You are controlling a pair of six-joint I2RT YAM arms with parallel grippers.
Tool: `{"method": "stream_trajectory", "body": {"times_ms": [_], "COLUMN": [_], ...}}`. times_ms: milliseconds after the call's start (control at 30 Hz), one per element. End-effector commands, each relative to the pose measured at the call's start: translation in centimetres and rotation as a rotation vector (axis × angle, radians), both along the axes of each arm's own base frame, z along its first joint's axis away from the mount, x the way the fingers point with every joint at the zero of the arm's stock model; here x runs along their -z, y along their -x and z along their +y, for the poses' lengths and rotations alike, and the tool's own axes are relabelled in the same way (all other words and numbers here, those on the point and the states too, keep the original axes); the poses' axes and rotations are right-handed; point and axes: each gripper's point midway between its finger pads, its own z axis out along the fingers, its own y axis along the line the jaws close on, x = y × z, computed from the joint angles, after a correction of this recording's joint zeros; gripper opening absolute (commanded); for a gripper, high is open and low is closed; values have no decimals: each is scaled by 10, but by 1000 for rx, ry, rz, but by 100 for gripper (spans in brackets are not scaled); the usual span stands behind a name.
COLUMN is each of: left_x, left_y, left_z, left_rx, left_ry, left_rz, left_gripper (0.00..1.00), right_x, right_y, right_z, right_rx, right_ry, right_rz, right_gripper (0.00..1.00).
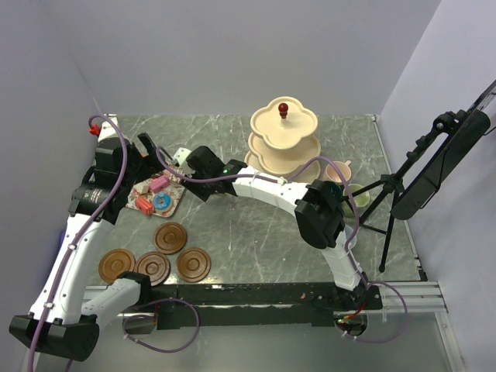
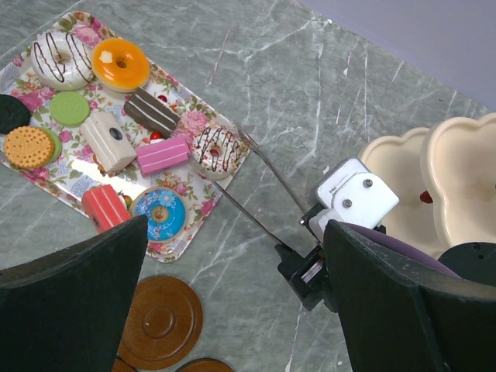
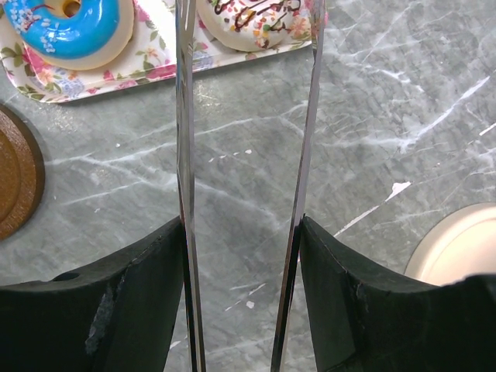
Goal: Serve the afternoon tea
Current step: Pick up the desert from the tray.
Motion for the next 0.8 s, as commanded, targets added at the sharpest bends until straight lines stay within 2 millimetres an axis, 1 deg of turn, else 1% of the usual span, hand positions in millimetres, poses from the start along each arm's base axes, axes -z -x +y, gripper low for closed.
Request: {"method": "stream_trajectory", "body": {"times_ms": [0, 200, 333, 500, 667, 767], "left_x": [-8, -7, -8, -9, -10, -12], "left_y": [-1, -1, -1, -1, 0, -1], "left_z": [-3, -4, -3, -3, -2, -2], "left_rx": [8, 9, 8, 6, 5, 4], "left_ry": [25, 26, 25, 24, 23, 22], "left_rz": [-32, -31, -34, -35, -40, -45], "left_gripper": [100, 100, 100, 100, 100, 100], "right_x": [-17, -8, -7, -6, -11, -24], "right_y": [12, 14, 12, 8, 8, 5], "right_z": [6, 4, 3, -1, -2, -3], "right_rx": [-56, -53, -46, -28, -21, -4], "right_ry": [-14, 18, 26, 50, 42, 22], "right_rz": [-22, -5, -12, -27, -37, -62], "right_gripper": [64, 63, 63, 56, 52, 47]}}
